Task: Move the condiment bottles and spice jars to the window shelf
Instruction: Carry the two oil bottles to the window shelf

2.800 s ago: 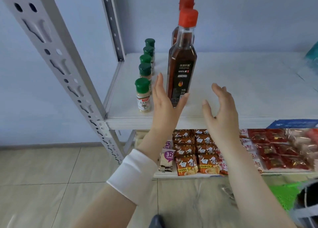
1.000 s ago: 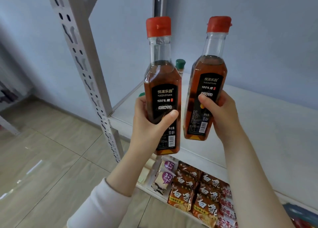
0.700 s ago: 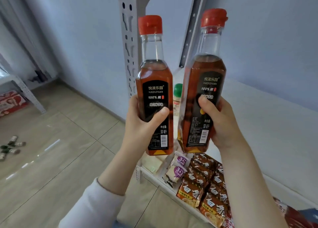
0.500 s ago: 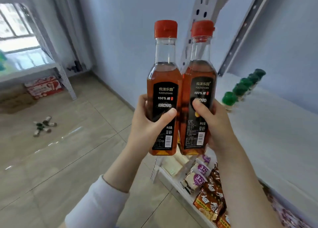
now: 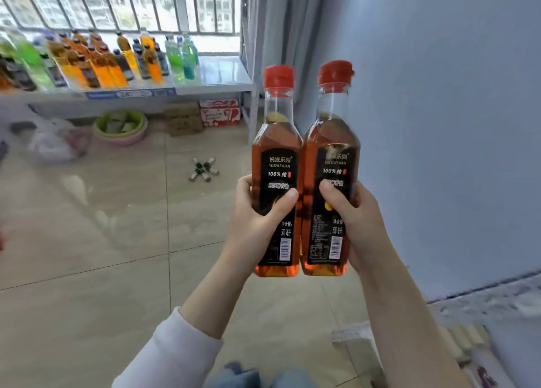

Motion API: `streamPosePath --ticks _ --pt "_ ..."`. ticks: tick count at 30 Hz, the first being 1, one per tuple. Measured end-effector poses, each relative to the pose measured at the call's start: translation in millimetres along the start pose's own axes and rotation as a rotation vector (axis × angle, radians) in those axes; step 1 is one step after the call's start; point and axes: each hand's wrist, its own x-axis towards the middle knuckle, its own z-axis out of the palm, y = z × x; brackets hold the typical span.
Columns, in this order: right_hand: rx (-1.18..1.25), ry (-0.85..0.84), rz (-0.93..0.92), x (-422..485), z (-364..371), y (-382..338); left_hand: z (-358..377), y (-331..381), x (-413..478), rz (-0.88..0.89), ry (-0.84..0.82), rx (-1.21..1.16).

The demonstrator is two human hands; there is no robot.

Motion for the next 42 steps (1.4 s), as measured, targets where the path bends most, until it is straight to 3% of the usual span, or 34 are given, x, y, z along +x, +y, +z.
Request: streamPosePath --ticks 8,13,26,42 --pt "0.054 -0.231 0.107 100 85 16 -75 -15 82 -0.055 0.223 0.055" --pt "0.055 -0.295 0.109 196 107 15 -89 -16 172 -0.038 0.267 0.063" --pt "0.111 -0.280 0.125 459 132 -15 -83 -5 436 -0.038 0.301 0.064" --pt "0.089 -0.267 0.124 710 254 -29 -181 6 701 -0.075 0.288 0.028"
